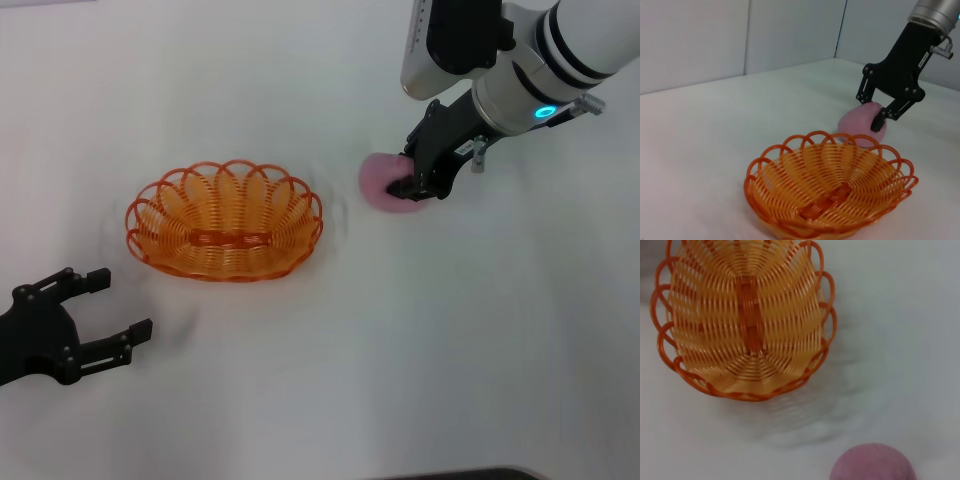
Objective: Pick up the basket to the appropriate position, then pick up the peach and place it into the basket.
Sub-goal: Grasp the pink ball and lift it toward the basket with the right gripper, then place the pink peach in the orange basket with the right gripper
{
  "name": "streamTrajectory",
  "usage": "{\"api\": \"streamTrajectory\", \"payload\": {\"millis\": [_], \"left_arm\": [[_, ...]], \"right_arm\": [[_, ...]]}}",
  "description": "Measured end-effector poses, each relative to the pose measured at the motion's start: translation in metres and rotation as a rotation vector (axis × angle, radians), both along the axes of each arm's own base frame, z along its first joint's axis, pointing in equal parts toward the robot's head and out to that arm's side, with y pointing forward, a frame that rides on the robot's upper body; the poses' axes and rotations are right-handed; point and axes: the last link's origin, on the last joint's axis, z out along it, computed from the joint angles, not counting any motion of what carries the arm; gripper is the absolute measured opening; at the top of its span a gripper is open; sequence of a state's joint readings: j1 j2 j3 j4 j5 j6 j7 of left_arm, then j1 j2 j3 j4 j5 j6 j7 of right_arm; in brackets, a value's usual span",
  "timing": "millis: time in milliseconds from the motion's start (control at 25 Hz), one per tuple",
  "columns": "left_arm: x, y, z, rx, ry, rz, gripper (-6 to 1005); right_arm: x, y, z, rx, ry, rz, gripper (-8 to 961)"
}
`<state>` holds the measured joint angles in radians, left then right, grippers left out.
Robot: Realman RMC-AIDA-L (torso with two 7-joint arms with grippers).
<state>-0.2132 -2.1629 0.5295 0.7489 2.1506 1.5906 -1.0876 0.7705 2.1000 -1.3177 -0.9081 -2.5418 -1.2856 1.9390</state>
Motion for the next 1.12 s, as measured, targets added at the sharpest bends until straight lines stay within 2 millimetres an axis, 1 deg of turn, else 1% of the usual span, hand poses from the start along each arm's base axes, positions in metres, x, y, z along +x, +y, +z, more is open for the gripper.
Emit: {"api": "streamTrajectory", "payload": {"millis": [120, 320, 560, 760, 920, 1000, 1120], "left_arm": [[0.0, 0.0, 0.0, 0.0, -0.001, 0.002, 860], [0.0, 0.0, 0.0, -0.001, -0.002, 0.004, 860], [0.0, 0.0, 0.0, -0.001, -0.003, 0.004, 859], [0.0, 0.0, 0.0, -0.001, -0.002, 0.003, 859], [0.001, 0.0, 0.001, -0.002, -0.004, 0.0, 859], [0.001, 0.001, 0.001, -0.003, -0.005, -0.002, 859], [0.002, 0.001, 0.001, -0.003, -0.006, -0.003, 859]], "right_arm": [[0.0, 0.0, 0.0, 0.002, 0.001, 0.0, 318], [-0.008, -0.001, 0.007, 0.002, 0.045, 0.004, 298], [-0.03, -0.004, 0.029, 0.009, 0.128, 0.034, 275], [-0.039, -0.007, 0.045, 0.01, 0.203, 0.037, 226], [-0.039, -0.009, 0.046, 0.001, 0.222, 0.042, 197], [-0.041, -0.011, 0.042, -0.013, 0.223, 0.048, 182], [-0.049, -0.015, 0.034, -0.045, 0.248, 0.072, 158]]}}
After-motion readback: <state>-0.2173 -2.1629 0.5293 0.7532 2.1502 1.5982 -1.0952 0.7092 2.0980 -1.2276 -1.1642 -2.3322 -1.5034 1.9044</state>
